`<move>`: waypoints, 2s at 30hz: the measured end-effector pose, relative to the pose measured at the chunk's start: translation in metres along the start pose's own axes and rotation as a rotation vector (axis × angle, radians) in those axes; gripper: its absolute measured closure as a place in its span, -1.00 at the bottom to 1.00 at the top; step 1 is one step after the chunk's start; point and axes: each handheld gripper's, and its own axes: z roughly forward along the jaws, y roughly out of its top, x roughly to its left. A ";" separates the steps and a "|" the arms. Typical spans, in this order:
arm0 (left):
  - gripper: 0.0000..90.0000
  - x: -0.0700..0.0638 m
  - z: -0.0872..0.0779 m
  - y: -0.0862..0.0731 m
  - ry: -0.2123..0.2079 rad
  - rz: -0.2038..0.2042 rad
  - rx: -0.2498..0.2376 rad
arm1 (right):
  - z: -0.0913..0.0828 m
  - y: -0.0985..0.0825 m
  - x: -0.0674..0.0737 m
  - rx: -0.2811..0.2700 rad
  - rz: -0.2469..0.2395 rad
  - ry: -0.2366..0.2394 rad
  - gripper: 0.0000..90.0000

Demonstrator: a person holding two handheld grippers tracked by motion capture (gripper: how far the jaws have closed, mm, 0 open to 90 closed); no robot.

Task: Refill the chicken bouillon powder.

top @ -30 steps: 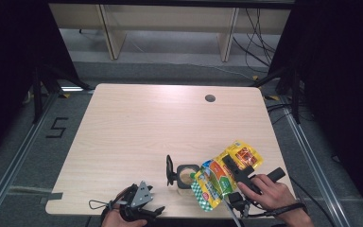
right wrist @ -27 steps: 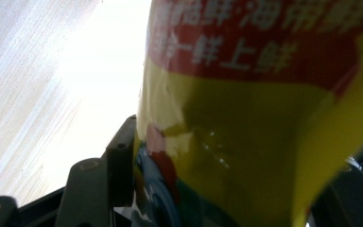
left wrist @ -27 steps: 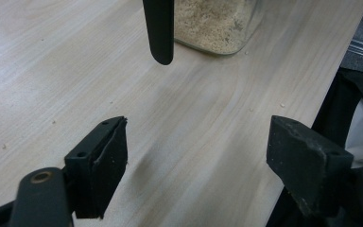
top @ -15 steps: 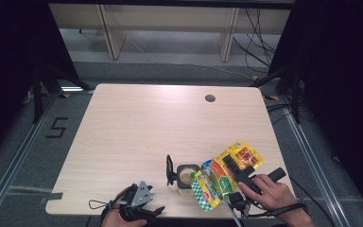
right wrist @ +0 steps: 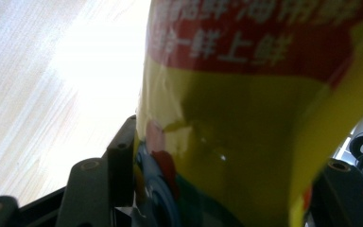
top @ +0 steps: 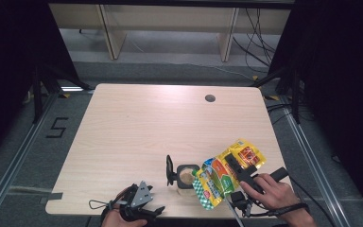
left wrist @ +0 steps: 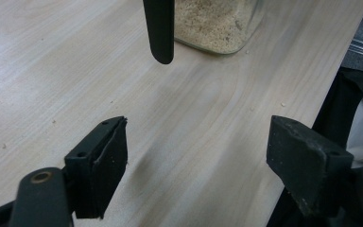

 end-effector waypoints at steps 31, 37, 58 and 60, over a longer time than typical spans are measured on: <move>-0.53 0.000 0.001 0.000 -0.005 -0.007 -0.007 | -0.002 0.003 -0.003 -0.008 -0.027 0.005 -0.09; -0.53 -0.002 0.001 0.000 -0.008 -0.016 -0.011 | -0.003 0.000 -0.002 0.007 -0.023 0.008 -0.09; -0.53 0.000 0.001 0.000 -0.001 -0.005 -0.008 | -0.003 0.001 -0.001 -0.006 -0.009 0.019 -0.02; -0.53 0.000 0.001 0.000 0.002 -0.005 -0.006 | -0.002 0.001 -0.002 -0.003 -0.011 0.015 -0.02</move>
